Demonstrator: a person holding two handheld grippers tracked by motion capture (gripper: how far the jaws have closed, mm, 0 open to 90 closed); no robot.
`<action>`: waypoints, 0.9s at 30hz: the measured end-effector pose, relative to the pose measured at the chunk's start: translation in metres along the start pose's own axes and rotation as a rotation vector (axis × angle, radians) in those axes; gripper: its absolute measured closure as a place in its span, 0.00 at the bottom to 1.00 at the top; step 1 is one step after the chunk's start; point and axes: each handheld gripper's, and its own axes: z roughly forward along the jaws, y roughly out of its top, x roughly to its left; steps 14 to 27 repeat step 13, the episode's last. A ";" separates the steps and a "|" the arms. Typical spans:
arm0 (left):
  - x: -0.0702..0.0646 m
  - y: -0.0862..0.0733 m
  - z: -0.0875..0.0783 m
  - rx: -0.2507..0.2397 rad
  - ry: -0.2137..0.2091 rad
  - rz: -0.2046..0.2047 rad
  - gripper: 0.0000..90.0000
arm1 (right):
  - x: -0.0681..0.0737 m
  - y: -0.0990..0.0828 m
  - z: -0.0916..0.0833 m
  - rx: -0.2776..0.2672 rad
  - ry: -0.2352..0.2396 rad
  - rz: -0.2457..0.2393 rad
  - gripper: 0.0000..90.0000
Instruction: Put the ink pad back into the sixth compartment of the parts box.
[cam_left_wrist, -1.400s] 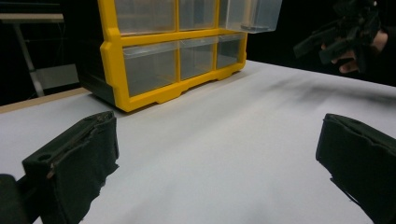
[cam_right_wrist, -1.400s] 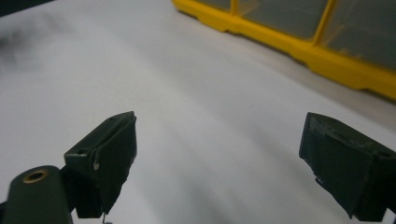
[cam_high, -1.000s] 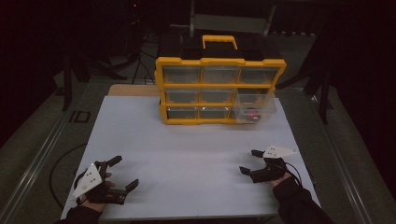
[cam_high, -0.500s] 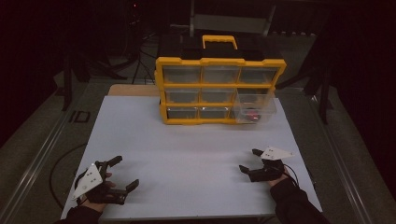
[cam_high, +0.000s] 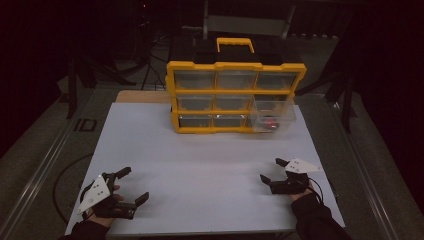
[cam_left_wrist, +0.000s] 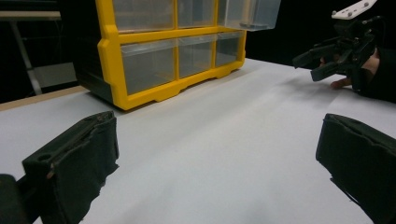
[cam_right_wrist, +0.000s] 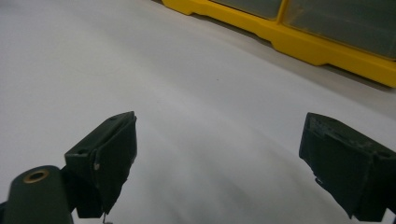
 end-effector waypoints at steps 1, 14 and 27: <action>0.000 0.000 0.000 0.002 0.001 0.001 0.00 | -0.001 0.000 0.001 0.002 0.002 0.003 0.13; -0.001 0.000 0.000 0.007 0.001 0.006 0.00 | 0.001 0.000 0.002 0.016 -0.016 -0.006 0.13; -0.001 0.000 0.000 0.007 0.001 0.006 0.00 | 0.001 0.000 0.002 0.016 -0.016 -0.006 0.13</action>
